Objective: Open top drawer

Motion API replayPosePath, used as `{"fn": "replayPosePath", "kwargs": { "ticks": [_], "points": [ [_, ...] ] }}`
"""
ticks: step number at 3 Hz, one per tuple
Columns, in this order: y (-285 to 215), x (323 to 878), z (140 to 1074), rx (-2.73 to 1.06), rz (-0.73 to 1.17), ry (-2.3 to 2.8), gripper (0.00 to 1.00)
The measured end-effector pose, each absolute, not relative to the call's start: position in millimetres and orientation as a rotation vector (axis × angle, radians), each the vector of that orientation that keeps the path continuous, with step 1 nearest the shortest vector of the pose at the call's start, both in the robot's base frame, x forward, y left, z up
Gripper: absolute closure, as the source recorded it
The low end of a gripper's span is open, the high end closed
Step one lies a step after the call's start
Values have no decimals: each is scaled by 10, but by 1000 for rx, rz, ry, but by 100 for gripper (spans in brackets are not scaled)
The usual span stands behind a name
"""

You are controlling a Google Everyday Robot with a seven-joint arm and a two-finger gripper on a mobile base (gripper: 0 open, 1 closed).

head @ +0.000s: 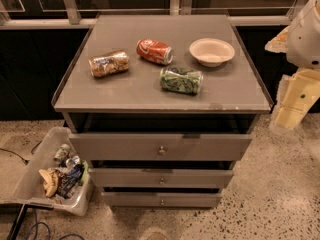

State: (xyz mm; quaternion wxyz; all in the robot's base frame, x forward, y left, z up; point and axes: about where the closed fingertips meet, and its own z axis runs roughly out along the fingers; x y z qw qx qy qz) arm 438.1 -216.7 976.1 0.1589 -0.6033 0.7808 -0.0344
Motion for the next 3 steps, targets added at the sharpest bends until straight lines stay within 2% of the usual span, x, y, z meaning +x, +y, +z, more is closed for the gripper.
{"fn": "replayPosePath", "kwargs": {
  "ticks": [3],
  "points": [
    [-2194,4374,9617,-1673,-43,2188,0]
  ]
}}
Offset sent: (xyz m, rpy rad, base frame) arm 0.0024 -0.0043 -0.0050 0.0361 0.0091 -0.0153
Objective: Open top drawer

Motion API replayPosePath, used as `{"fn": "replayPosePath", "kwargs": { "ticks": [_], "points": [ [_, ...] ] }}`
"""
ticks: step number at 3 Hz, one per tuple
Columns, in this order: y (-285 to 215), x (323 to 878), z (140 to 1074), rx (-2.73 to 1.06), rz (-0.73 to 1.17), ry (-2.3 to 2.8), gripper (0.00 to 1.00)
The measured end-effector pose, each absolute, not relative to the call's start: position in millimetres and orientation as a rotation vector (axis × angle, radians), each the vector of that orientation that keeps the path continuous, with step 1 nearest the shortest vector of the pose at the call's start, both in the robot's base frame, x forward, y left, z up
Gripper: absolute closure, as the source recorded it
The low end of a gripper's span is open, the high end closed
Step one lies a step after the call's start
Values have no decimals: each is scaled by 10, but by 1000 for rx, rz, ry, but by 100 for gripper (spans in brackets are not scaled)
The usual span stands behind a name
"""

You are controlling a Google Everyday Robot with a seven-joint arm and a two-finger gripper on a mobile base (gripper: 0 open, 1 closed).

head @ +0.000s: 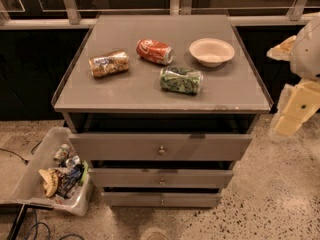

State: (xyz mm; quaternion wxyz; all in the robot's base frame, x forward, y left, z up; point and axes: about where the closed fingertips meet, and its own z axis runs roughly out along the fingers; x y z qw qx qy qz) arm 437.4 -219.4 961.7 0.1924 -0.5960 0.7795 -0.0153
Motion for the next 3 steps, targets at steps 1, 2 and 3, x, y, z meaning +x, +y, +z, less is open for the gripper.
{"fn": "replayPosePath", "kwargs": {
  "ticks": [1,2,3],
  "points": [
    [-2203,4358,9367,-1622,24,2095,0],
    [-2147,4287,9074,-1590,41,1986,0],
    [-2067,4286,8671,-1670,-3,1873,0]
  ]
}}
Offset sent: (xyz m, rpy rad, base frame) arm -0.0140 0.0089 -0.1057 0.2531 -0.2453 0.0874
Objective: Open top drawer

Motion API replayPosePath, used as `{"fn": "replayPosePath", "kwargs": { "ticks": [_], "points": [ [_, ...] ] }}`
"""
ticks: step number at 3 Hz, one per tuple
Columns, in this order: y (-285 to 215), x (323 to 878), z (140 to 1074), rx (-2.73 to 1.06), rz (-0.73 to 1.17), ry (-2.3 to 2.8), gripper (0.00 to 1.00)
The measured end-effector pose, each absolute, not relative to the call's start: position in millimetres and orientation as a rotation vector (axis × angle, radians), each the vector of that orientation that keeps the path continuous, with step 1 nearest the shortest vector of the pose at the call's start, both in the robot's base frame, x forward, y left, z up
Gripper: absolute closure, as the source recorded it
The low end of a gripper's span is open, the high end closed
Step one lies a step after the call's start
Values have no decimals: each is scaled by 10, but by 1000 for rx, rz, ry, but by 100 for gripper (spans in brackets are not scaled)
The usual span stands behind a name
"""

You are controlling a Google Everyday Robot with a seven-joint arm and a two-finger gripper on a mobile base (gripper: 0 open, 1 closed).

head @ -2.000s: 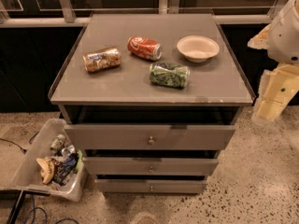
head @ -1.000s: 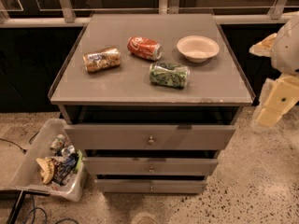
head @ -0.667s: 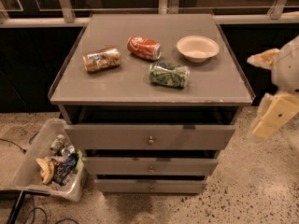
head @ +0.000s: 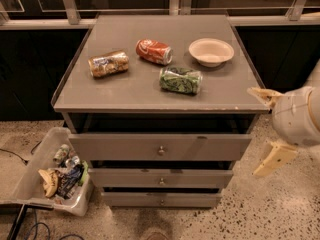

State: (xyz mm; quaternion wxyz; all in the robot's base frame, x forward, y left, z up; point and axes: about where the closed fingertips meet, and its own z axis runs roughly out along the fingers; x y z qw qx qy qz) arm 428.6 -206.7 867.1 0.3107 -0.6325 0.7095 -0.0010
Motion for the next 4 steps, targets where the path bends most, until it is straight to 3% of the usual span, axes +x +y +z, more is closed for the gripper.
{"fn": "replayPosePath", "kwargs": {
  "ticks": [2,4],
  "points": [
    [-2102,4375,8439,-1796,-187,1813,0],
    [-1975,4360,8197,-1864,-157,1777,0]
  ]
}}
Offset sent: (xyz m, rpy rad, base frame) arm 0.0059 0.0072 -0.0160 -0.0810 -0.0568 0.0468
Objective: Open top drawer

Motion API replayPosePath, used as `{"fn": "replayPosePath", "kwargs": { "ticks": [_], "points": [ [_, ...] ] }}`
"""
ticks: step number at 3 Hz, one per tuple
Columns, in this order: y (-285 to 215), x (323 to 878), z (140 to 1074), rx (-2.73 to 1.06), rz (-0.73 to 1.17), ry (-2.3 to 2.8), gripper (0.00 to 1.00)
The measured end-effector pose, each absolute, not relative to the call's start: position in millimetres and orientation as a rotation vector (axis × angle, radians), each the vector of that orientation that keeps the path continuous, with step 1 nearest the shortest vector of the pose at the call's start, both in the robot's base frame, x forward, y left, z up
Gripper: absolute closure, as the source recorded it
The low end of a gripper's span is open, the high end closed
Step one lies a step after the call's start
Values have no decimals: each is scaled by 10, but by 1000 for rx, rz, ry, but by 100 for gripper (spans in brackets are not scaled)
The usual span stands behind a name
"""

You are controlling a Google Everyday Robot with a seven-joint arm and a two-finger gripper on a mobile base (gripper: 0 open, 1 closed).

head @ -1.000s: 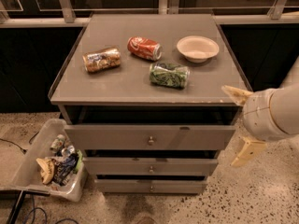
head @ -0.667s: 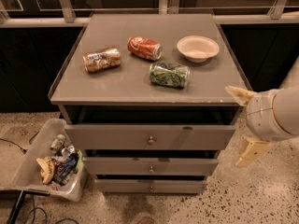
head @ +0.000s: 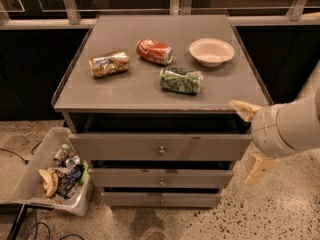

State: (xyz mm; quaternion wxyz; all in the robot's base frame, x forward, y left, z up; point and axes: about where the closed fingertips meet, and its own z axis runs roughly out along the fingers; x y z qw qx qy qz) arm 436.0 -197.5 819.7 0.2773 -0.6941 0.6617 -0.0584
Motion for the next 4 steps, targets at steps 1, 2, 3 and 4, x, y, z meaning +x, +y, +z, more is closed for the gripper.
{"fn": "replayPosePath", "kwargs": {
  "ticks": [1,2,3,4],
  "points": [
    [-1848,4418,7802,-1936,-112,1757,0],
    [-1696,4516,7464,-1987,-66,1722,0],
    [-1679,4507,7463,-1996,-67,1716,0],
    [-1644,4637,7350,-1987,4,1722,0]
  ]
}}
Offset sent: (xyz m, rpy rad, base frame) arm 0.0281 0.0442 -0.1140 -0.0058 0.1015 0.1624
